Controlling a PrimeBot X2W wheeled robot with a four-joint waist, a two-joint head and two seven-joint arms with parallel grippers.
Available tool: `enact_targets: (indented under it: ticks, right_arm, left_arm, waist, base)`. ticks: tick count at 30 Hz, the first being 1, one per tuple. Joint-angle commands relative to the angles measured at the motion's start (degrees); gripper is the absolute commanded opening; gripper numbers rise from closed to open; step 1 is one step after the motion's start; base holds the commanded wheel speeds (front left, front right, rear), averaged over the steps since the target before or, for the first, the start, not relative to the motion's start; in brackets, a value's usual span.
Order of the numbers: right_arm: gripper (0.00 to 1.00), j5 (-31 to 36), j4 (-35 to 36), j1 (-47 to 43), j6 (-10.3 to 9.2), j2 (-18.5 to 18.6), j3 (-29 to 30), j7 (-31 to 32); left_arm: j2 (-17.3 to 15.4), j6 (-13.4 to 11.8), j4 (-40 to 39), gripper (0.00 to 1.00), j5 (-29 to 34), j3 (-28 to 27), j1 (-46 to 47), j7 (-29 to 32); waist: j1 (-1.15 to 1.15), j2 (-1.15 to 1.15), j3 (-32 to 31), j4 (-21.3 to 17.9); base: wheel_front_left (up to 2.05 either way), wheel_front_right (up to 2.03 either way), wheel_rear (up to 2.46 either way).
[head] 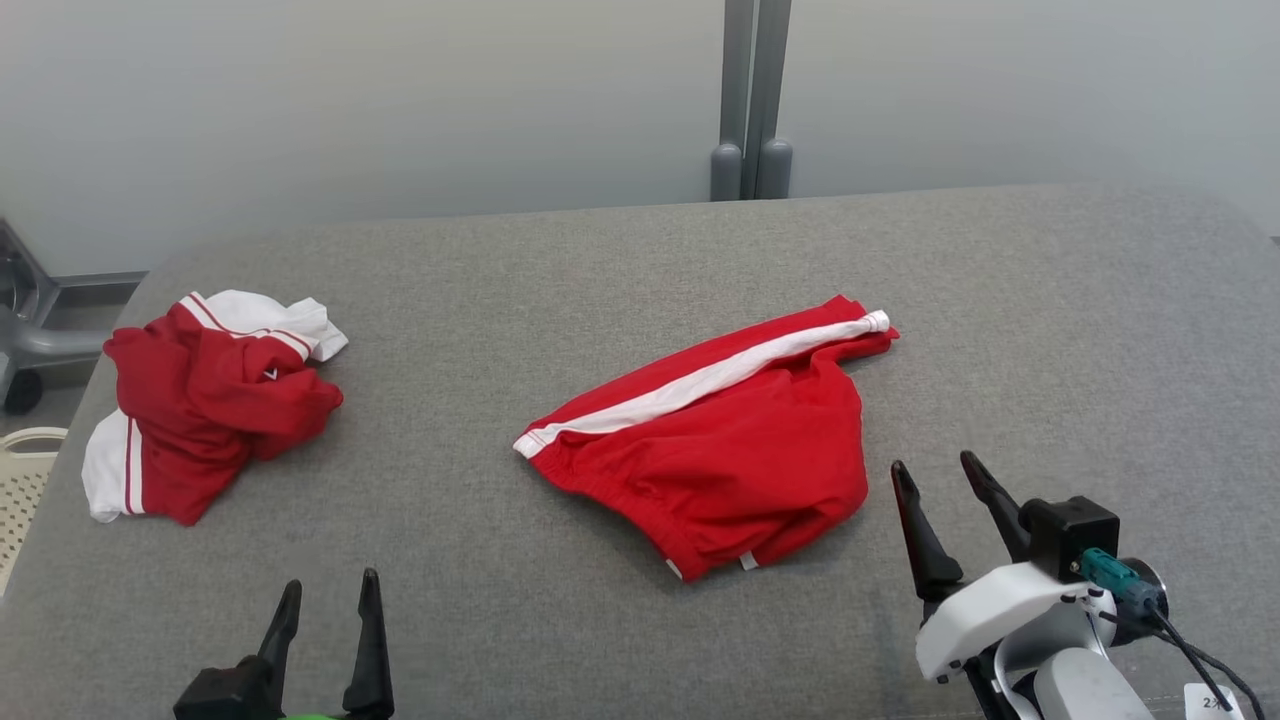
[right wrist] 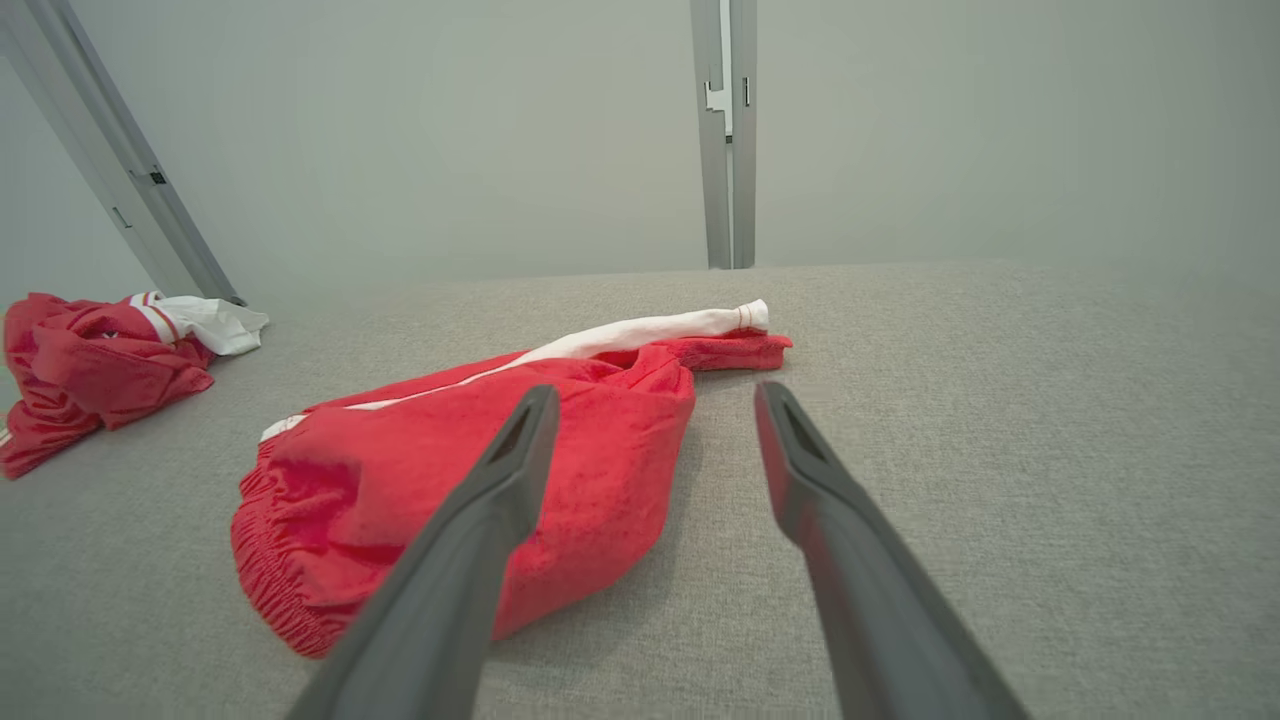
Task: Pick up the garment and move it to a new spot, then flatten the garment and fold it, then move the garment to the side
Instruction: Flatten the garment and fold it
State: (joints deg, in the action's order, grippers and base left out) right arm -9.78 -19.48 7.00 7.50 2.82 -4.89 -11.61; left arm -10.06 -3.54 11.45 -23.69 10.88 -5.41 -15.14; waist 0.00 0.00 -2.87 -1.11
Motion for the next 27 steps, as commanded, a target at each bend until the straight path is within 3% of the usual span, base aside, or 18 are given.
enact_targets:
  ticks: [1, 27]
  right_arm:
    - [1.00, 0.1, -0.3, -1.1, -0.02, 0.1, -0.2, 0.4]
    - [1.00, 0.4, 0.7, -1.7, -0.02, 0.1, 0.0, 3.8]
  left_arm:
    - [-0.6, 0.2, 0.3, 1.00, 0.6, -0.2, -1.0, 0.0]
    - [-0.5, 0.1, 0.3, 1.00, -1.8, 0.8, -0.8, 3.4]
  waist:
    - [0.00, 0.00, -0.3, 0.5]
    - [0.00, 0.00, -0.1, 0.4]
  base:
    - [0.00, 0.00, 0.00]
    - [0.00, 0.00, 0.00]
